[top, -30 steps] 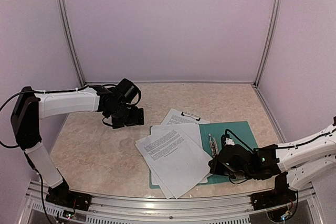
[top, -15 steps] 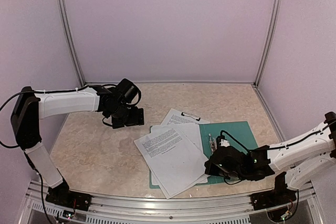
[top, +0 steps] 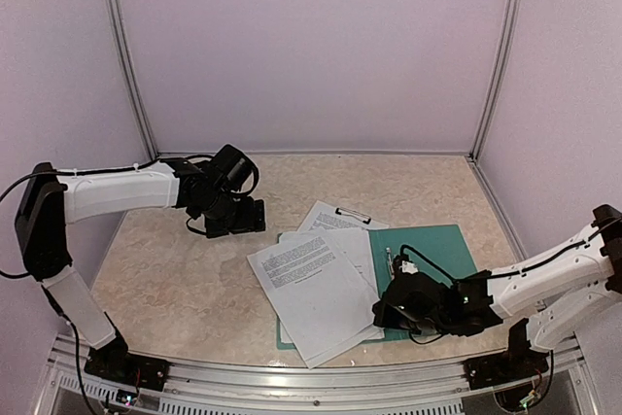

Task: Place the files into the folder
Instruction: Move the folder with some files.

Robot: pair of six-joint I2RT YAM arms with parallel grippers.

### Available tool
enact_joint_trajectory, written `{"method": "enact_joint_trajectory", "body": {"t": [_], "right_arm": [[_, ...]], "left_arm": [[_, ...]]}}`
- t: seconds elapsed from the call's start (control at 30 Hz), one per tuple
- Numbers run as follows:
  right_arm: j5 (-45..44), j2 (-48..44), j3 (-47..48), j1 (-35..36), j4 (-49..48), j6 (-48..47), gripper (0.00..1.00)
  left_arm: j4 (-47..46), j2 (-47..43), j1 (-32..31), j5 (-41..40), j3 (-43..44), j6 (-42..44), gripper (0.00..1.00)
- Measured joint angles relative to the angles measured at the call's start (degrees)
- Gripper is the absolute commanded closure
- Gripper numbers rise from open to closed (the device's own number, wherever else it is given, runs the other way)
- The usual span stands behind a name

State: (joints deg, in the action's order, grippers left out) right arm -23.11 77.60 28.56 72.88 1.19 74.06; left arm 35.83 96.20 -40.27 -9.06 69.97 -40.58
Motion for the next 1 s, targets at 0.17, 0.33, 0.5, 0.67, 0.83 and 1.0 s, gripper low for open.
{"method": "enact_joint_trajectory", "body": {"t": [0.17, 0.33, 0.5, 0.67, 0.83, 1.0], "right_arm": [[0.02, 0.13, 0.11, 0.94, 0.04, 0.59, 1.0], [-0.13, 0.13, 0.37, 2.32, 0.9, 1.57, 1.0], [-0.94, -0.44, 0.48, 3.63, 2.64, 3.06, 1.0], [-2.34, -2.47, 0.48, 4.35, 4.35, 4.42, 1.0], [-3.8, -4.02, 0.48, 4.37, 5.84, 5.07, 1.0], [-4.42, -4.46, 0.46, 4.37, 6.62, 5.25, 1.0]], "left_arm": [[0.04, -0.94, -0.07, -0.02, -0.17, 0.02, 0.1], [0.07, -1.03, -0.59, -0.02, -0.2, 0.02, 0.1], [0.04, -1.03, -1.09, -0.04, -0.2, 0.0, 0.1], [0.07, -1.03, -1.55, -0.07, -0.2, -0.02, 0.1], [0.09, -1.03, -1.95, -0.2, -0.2, -0.02, 0.1], [0.2, -1.03, -2.01, -0.31, -0.17, -0.04, 0.1]]}}
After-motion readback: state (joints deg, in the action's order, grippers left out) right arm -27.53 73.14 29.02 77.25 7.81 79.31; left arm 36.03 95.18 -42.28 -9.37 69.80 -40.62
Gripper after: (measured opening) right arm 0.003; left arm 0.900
